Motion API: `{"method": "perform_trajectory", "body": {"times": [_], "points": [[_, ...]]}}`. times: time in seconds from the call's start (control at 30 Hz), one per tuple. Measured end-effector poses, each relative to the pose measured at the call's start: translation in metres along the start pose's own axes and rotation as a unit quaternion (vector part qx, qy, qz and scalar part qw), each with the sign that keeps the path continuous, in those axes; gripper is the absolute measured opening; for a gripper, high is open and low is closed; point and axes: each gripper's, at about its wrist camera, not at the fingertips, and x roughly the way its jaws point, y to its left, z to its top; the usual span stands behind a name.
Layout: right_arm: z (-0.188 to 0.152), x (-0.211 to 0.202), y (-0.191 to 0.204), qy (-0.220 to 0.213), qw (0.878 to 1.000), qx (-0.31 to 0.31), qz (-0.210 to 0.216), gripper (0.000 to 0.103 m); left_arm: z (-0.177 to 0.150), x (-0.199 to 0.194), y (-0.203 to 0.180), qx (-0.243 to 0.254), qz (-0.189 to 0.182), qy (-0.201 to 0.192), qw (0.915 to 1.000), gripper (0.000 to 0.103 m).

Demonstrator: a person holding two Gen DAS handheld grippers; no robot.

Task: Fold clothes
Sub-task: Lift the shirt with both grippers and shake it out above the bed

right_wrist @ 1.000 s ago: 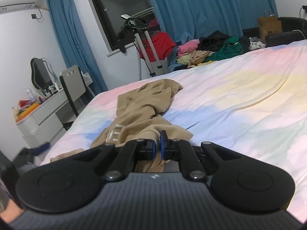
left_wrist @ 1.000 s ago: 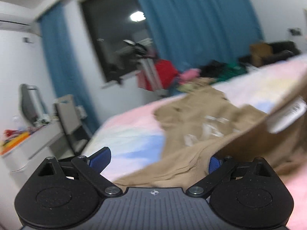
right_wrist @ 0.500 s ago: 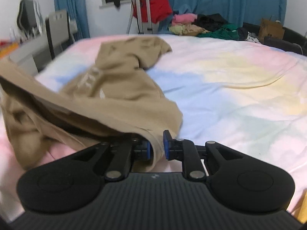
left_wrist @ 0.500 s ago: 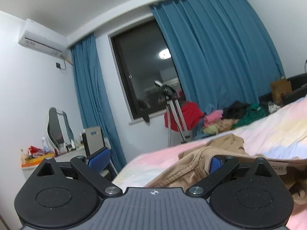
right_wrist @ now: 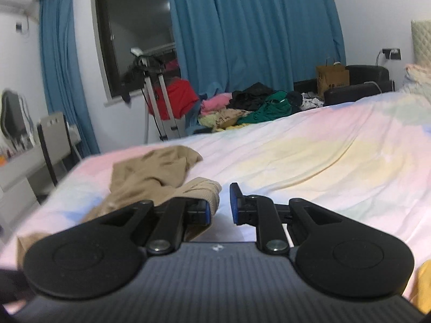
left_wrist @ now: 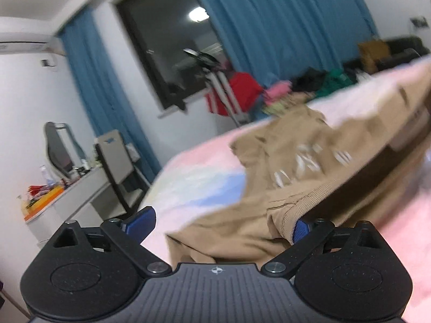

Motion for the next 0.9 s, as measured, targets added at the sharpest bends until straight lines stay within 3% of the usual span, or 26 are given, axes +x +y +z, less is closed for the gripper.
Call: {"method": "perform_trajectory", "body": {"times": [0.1, 0.2, 0.27, 0.33, 0.37, 0.43, 0.47, 0.5, 0.53, 0.6, 0.67, 0.9], "points": [[-0.009, 0.021, 0.004, 0.075, 0.997, -0.028, 0.008, 0.028, 0.005, 0.003, 0.015, -0.053, 0.026, -0.010, 0.9982, 0.101], [-0.027, 0.042, 0.009, 0.163, 0.984, -0.055, 0.037, 0.042, 0.008, 0.001, 0.033, -0.096, 0.054, -0.020, 0.9937, 0.101], [-0.038, 0.049, 0.018, 0.201, 0.975, -0.081, 0.057, 0.047, 0.011, -0.006, 0.043, -0.108, 0.073, -0.030, 0.9910, 0.102], [-0.043, 0.047, 0.025, 0.203, 0.973, -0.092, 0.052, 0.052, 0.014, -0.012, 0.051, -0.120, 0.082, -0.039, 0.9886, 0.103], [-0.042, 0.043, 0.027, 0.191, 0.976, -0.091, 0.043, 0.052, 0.015, -0.016, 0.054, -0.125, 0.085, -0.044, 0.9875, 0.103], [-0.029, 0.024, 0.025, 0.125, 0.990, -0.059, 0.023, 0.052, 0.021, -0.030, 0.059, -0.126, 0.096, -0.058, 0.9857, 0.103], [-0.020, 0.013, 0.023, 0.088, 0.995, -0.038, 0.013, 0.056, 0.027, -0.036, 0.062, -0.127, 0.105, -0.068, 0.9840, 0.103], [-0.008, 0.001, 0.023, 0.051, 0.999, -0.017, 0.001, 0.069, 0.035, -0.045, 0.067, -0.128, 0.118, -0.089, 0.9808, 0.103], [0.007, -0.011, 0.025, 0.015, 1.000, 0.002, -0.011, 0.074, 0.044, -0.055, 0.071, -0.132, 0.129, -0.110, 0.9767, 0.103], [0.036, -0.033, 0.032, -0.041, 0.999, 0.026, -0.021, 0.073, 0.065, -0.075, 0.082, -0.148, 0.140, -0.143, 0.9684, 0.103], [0.074, -0.056, 0.042, -0.091, 0.995, 0.047, -0.019, 0.073, 0.093, -0.092, 0.099, -0.171, 0.139, -0.152, 0.9634, 0.103], [0.211, -0.142, 0.071, -0.194, 0.980, 0.045, 0.027, 0.073, 0.217, -0.154, 0.184, -0.205, 0.140, -0.212, 0.9453, 0.103]]}}
